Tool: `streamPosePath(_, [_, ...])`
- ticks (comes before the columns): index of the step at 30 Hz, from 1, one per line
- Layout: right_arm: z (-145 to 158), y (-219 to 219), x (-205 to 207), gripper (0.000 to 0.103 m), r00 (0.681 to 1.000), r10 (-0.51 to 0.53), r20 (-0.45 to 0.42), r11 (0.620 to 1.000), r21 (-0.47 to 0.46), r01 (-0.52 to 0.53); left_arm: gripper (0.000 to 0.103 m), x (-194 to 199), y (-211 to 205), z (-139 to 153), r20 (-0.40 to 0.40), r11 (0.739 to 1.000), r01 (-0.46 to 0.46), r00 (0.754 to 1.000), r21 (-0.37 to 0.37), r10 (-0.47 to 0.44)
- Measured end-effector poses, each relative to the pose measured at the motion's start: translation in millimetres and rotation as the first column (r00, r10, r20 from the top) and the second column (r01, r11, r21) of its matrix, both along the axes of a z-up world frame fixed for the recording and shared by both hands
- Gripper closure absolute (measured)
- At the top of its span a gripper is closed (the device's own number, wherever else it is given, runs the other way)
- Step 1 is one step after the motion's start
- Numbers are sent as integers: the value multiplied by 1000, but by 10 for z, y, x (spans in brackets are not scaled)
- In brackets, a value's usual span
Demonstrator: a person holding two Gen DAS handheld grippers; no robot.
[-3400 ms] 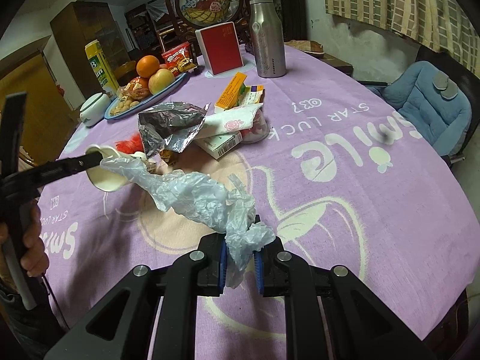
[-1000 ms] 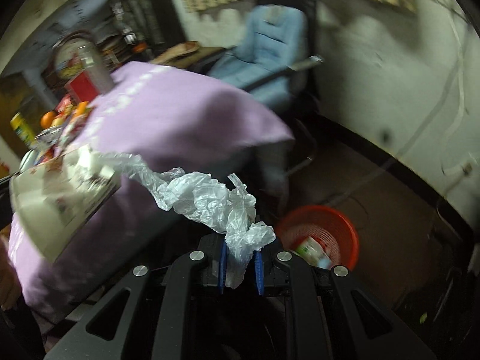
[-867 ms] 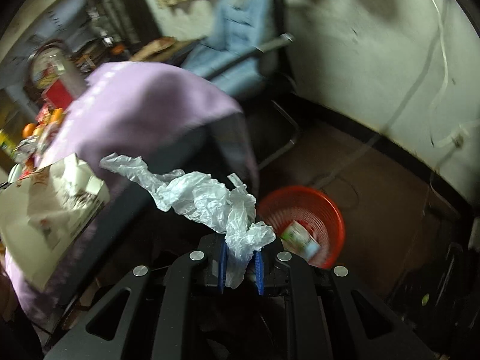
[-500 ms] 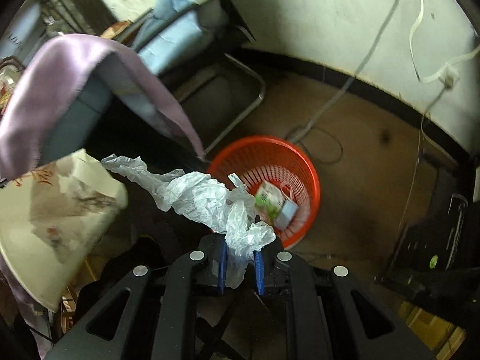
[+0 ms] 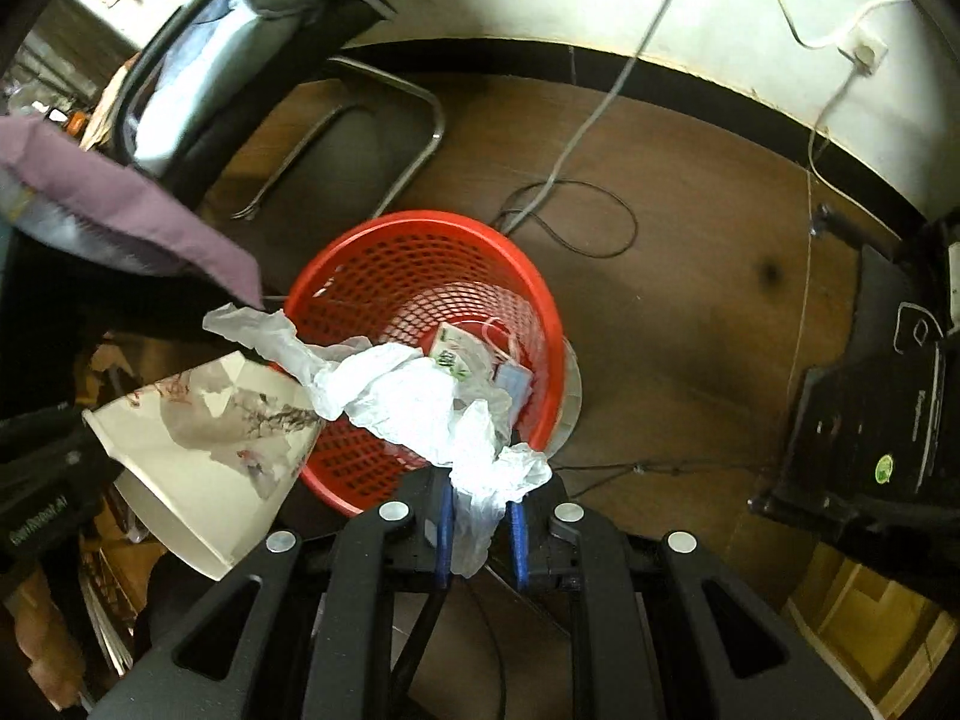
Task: Collect trash
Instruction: 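Carry both items over the red wastebasket and open both tools to drop them, then swing both open tools back over the table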
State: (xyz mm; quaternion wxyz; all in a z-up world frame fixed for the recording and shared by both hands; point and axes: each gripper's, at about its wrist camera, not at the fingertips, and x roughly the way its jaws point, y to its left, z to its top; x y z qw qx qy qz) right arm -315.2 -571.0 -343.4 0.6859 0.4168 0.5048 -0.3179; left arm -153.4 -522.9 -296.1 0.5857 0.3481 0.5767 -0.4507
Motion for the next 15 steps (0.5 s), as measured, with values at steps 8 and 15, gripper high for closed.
streamPosePath(8, [-176, -155, -18, 76, 999, -54, 5, 997, 46, 54, 94, 5, -76, -194, 31, 1000, -6, 1000, 9, 6])
streamPosePath(15, [-44, -253, -21, 53, 992, -97, 82, 994, 48, 94, 35, 7, -87, -24, 29, 997, -34, 999, -73, 36])
